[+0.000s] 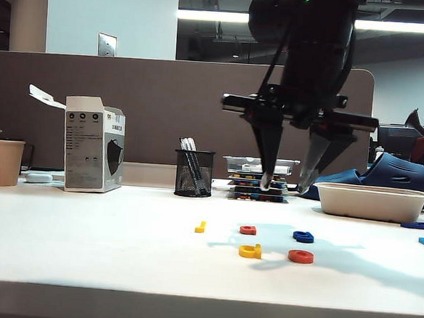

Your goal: Select the appropriate letters from the row of letter magnets placed on the table to arrange into the word "dog".

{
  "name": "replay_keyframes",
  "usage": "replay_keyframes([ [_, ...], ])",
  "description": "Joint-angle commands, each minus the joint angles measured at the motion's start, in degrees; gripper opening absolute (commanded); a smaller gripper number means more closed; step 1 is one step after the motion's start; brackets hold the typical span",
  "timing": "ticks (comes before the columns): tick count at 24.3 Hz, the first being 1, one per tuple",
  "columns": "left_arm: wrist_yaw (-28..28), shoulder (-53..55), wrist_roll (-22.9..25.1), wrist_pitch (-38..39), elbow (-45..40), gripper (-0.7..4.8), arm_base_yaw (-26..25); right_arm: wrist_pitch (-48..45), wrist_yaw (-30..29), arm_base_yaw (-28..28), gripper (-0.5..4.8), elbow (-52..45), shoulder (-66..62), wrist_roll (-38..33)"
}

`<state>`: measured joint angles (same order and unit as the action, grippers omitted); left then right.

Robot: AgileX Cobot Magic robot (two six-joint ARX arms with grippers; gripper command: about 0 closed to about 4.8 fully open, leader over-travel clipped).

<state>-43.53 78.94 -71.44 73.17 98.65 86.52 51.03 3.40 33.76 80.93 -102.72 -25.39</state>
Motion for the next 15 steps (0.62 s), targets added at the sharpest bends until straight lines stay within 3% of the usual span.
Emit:
replay_keyframes([
  [1, -0.2, -0.1, 0.3, 0.0, 0.1, -0.05, 0.0, -0.1, 1.0, -1.8, 2.16, 0.6, 0.2, 0.3],
  [15, -0.2, -0.1, 0.3, 0.0, 0.1, -0.05, 0.0, -4.1, 1.6, -4.3, 2.16, 0.6, -4.9, 0.3],
])
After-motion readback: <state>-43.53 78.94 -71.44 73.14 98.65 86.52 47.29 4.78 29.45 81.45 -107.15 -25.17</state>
